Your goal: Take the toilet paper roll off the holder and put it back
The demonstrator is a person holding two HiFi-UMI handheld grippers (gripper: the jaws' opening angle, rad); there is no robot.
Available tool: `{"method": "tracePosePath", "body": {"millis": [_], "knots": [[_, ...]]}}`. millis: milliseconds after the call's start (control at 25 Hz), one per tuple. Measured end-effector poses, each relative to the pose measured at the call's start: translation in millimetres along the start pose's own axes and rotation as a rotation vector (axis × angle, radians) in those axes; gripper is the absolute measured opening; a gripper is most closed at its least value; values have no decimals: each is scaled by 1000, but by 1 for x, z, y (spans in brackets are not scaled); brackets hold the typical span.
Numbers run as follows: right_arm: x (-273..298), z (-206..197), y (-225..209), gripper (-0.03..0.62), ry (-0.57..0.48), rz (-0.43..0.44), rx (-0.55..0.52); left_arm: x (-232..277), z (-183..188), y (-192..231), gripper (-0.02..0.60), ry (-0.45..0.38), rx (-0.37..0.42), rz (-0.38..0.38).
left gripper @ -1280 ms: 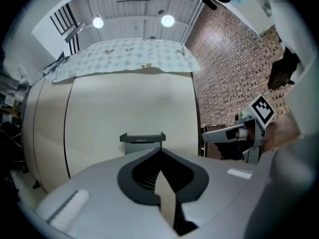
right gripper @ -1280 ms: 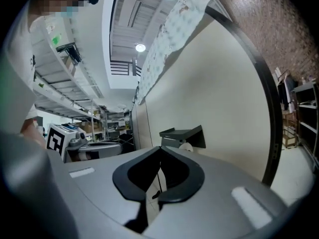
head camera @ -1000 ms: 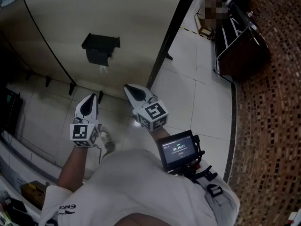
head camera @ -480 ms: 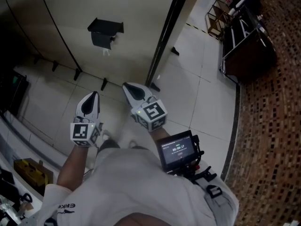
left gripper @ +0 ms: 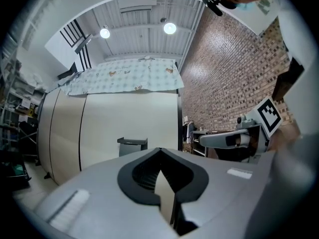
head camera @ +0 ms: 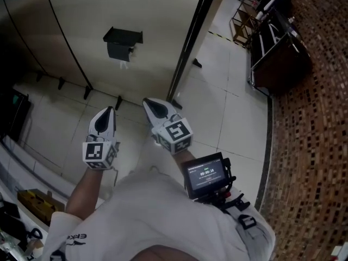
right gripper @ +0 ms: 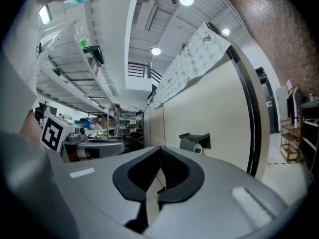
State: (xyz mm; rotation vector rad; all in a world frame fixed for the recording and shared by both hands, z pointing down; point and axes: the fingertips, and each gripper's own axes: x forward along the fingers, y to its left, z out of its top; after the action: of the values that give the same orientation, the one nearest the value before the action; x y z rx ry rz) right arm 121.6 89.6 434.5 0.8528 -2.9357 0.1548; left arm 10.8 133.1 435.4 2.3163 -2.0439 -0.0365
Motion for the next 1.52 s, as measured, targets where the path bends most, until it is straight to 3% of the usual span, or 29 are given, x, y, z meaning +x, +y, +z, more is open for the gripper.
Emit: {"method": "tracePosePath", "body": {"millis": [360, 1080, 1520], "knots": [[0, 12, 3, 14, 1, -60, -2, -4, 8, 5, 2, -16, 7, -34], [-7, -1, 31, 12, 48, -60, 15, -27, 3, 11, 2, -1, -9, -43], [-4, 11, 39, 12, 20, -51, 7, -33, 8, 14, 2, -6, -8, -41]]}}
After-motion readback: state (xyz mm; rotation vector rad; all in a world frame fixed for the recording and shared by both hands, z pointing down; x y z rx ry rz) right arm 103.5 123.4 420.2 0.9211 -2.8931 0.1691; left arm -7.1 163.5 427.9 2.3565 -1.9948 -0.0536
